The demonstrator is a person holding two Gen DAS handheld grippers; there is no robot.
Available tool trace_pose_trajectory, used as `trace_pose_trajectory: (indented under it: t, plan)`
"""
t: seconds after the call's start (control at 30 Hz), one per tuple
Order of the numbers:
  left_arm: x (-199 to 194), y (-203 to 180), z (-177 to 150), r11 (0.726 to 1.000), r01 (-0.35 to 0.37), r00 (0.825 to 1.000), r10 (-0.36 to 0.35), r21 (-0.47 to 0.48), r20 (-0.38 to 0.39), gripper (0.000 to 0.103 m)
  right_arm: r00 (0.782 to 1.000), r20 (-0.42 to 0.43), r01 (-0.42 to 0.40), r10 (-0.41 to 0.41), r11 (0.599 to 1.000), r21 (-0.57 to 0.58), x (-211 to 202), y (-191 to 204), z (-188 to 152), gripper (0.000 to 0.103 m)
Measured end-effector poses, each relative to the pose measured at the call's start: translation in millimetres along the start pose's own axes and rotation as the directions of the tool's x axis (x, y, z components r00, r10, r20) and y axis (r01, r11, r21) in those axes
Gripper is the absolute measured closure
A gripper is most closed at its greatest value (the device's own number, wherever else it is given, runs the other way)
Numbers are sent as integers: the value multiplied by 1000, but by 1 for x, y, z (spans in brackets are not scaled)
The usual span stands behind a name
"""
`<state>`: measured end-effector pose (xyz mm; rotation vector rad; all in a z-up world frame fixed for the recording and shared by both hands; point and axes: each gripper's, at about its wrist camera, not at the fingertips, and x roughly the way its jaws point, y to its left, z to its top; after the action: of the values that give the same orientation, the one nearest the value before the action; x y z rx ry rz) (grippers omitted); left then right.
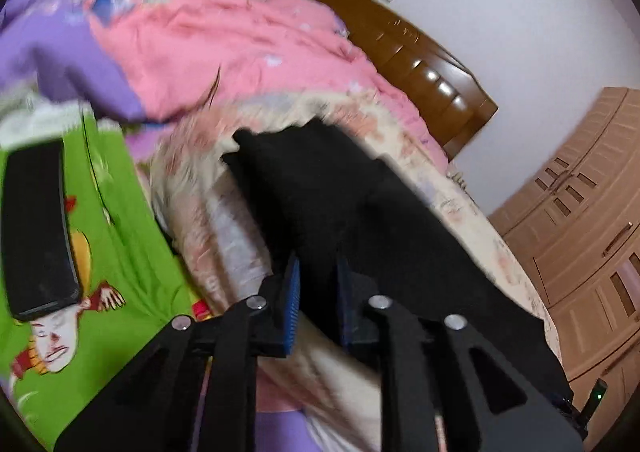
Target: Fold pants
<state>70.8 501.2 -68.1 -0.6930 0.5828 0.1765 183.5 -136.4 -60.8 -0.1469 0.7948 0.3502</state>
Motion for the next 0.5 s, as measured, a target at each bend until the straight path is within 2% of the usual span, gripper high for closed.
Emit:
trace_pose_trajectory:
  t: [0.07, 0.1, 0.13, 0.17, 0.2, 0.27, 0.33, 0.37, 0.4, 0.43, 0.5]
  plan:
    - [-6, 5, -3, 1000, 30, 999, -29, -4, 35, 71, 1000, 0, 1, -1, 1000, 0, 0, 0, 0, 13]
    - [-10, 3, -4, 1000, -24, 999, 24, -2, 46, 37, 1000, 0, 2, -2, 1000, 0, 0, 0, 0, 13]
    - [-20, -3, -5, 991, -137, 987, 136, 3, 88, 22, 1000, 0, 2, -2, 1000, -1, 0, 0, 0, 13]
    - [-31, -11, -8, 982, -190, 972, 187, 8, 141, 22, 1000, 0, 2, -2, 1000, 0, 0, 0, 0, 13]
    - [-47, -25, -12, 983, -178, 965, 167, 38, 200, 21, 1000, 0, 1, -1, 1000, 0, 0, 0, 0, 13]
    - [-60, -53, -20, 982, -143, 967, 112, 125, 227, 20, 1000, 0, 1, -1, 1000, 0, 0, 0, 0, 13]
    - [-54, -91, -31, 960, -111, 983, 69, 257, 169, 17, 1000, 0, 2, -2, 1000, 0, 0, 0, 0, 13]
    - [-43, -112, -41, 938, -77, 993, 40, 337, 113, 16, 1000, 0, 0, 0, 1000, 1, 0, 0, 0, 13]
    - [-36, -122, -46, 926, -57, 996, 29, 373, 81, 15, 1000, 1, -1, 1, 1000, 1, 0, 0, 0, 13]
    - [-20, -138, -59, 902, -27, 1000, 22, 432, 17, 15, 1000, 2, -3, 3, 1000, 2, -1, 1, 0, 13]
    - [9, -150, -78, 870, -32, 995, 76, 492, -70, 15, 1000, 3, -7, 7, 1000, 3, -1, 1, 0, 12]
